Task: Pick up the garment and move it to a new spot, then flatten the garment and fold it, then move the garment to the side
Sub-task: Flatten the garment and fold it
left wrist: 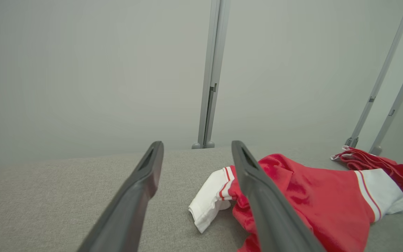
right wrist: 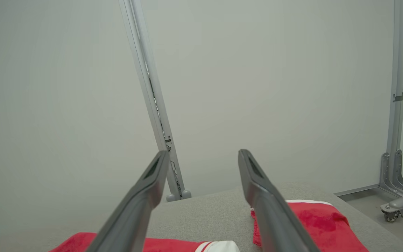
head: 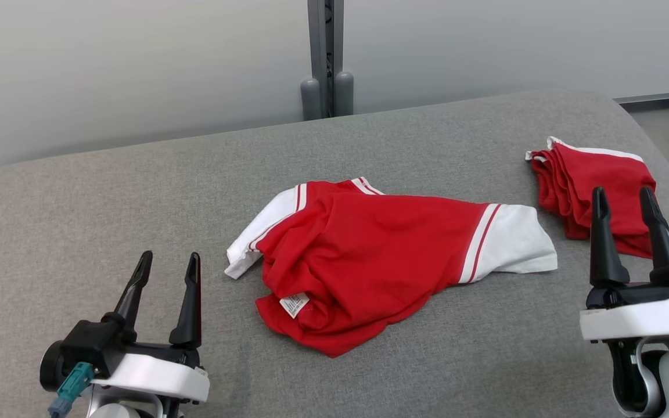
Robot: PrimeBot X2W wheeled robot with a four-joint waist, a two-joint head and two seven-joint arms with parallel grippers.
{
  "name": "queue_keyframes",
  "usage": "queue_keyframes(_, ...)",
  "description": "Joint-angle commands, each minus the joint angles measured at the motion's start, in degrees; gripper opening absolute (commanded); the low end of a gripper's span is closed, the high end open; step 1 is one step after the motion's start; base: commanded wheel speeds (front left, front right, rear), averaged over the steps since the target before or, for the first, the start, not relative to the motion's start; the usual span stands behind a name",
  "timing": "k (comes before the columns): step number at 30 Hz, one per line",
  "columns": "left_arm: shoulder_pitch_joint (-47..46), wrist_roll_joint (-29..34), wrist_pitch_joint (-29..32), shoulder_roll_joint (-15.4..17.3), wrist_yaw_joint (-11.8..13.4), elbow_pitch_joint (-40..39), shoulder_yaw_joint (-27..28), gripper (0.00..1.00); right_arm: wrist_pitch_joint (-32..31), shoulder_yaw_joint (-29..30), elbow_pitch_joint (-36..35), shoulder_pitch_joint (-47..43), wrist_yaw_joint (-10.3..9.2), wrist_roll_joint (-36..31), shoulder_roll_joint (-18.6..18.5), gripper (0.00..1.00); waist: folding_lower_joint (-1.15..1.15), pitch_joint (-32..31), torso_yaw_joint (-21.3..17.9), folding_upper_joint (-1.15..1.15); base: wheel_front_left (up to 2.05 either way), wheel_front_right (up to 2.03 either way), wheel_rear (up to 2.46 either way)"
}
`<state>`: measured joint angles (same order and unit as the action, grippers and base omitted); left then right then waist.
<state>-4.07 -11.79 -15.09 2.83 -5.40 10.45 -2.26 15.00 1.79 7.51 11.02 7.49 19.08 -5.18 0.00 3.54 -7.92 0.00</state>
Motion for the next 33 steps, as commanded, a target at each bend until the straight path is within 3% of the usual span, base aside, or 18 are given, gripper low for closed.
queue_keyframes(1, -0.3, 0.7, -0.1, 0.2, 0.1, 0.0, 0.6, 1.00, 0.2, 0.2, -1.2, -0.9, 0.01, -0.7, 0.1, 1.00, 0.00, 0.0, 0.1, 0.00, 0.00, 0.00, 0.00)
queue_keyframes(12, -0.5, 1.4, -0.1, 0.2, -0.3, -0.2, 1.9, 1.00, 0.2, -4.4, -4.9, -3.9, 0.01, -1.6, 0.4, 1.00, 0.00, 0.0, 1.6, 0.00, 0.00, 0.00, 0.00)
queue_keyframes(33, 2.5, -0.1, -0.1, 0.2, 3.1, -1.2, 1.4, 1.00, 0.2, -6.2, -3.1, -4.1, 0.01, -0.7, 0.5, 1.00, 0.00, -1.0, 3.7, 0.00, 0.00, 0.00, 0.00)
